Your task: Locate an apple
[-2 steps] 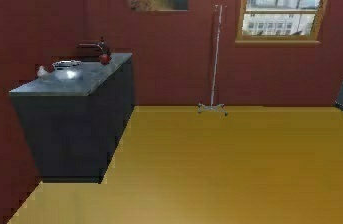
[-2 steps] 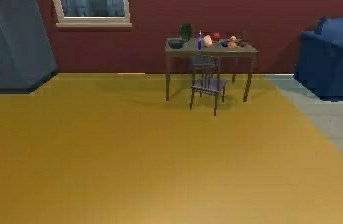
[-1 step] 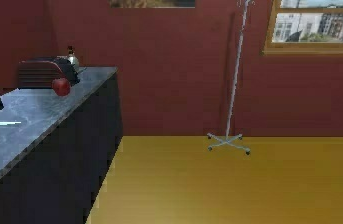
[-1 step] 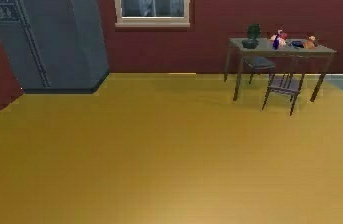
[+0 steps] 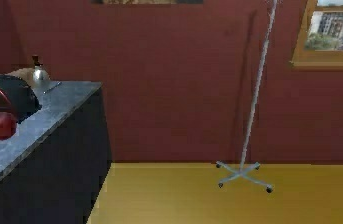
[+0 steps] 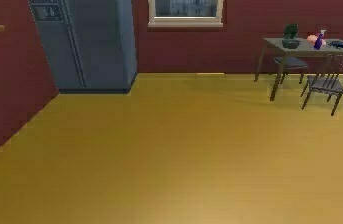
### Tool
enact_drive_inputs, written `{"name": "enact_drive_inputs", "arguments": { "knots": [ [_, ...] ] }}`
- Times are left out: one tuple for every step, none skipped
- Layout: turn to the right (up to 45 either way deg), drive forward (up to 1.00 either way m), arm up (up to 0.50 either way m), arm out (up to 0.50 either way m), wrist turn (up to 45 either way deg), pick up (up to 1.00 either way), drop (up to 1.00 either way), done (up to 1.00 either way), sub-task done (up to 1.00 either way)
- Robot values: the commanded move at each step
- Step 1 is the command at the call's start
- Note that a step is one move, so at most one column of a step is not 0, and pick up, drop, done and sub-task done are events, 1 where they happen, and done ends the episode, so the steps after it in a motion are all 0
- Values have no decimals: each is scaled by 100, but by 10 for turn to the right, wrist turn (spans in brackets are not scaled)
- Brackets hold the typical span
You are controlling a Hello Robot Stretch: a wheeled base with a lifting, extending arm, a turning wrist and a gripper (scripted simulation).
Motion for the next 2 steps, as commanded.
{"name": "enact_drive_inputs", "arguments": {
  "knots": [
    [-420,0,0,0,0,0,0,0,0],
    [0,0,0,0,0,0,0,100,0]
  ]
}}
